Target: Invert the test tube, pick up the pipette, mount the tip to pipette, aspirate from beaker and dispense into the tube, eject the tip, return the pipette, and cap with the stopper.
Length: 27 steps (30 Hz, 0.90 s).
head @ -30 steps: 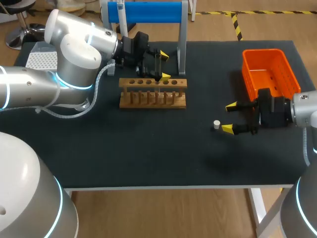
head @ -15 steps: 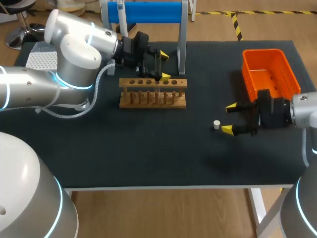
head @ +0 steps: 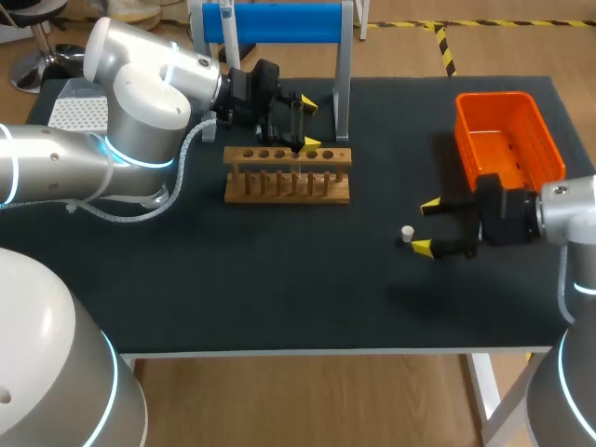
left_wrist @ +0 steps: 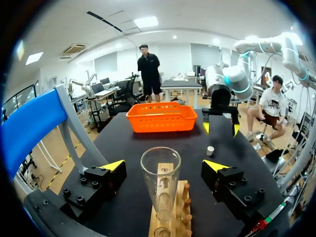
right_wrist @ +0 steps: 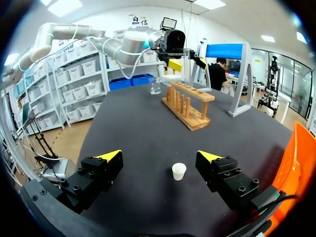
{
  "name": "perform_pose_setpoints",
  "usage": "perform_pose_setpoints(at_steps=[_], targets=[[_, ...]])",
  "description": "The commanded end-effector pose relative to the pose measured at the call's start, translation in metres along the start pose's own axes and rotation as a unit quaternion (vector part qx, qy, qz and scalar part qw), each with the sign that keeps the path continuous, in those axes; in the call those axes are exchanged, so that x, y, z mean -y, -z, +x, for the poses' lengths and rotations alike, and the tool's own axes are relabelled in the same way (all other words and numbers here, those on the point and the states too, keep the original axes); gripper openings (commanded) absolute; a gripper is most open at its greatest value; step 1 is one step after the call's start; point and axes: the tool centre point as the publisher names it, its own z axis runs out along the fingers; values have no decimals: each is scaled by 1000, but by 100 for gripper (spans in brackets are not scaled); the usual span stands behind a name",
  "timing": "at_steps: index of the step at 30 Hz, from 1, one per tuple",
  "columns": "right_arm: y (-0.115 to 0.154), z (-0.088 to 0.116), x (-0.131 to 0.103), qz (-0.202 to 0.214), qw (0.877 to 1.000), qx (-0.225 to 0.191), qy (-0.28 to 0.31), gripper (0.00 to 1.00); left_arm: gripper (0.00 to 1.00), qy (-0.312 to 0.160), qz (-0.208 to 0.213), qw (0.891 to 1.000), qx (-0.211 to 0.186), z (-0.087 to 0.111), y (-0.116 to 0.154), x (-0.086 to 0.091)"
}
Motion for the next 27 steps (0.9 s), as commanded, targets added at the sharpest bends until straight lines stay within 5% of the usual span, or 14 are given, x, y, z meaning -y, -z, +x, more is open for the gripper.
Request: perform_pose_setpoints(at_steps=[1,20,27], targets=[[-8,1,7,2,1000,5,-1,100,100,-1,1,1000,-2,-2,0,-1],[-15,-4,23,36,999,28,-17,100,100,-1,1,1000,-2,-2,0,-1],[-18,-6,23,42,998,32,-23,84,100,-1,1,1000,-2,-2,0,-1]])
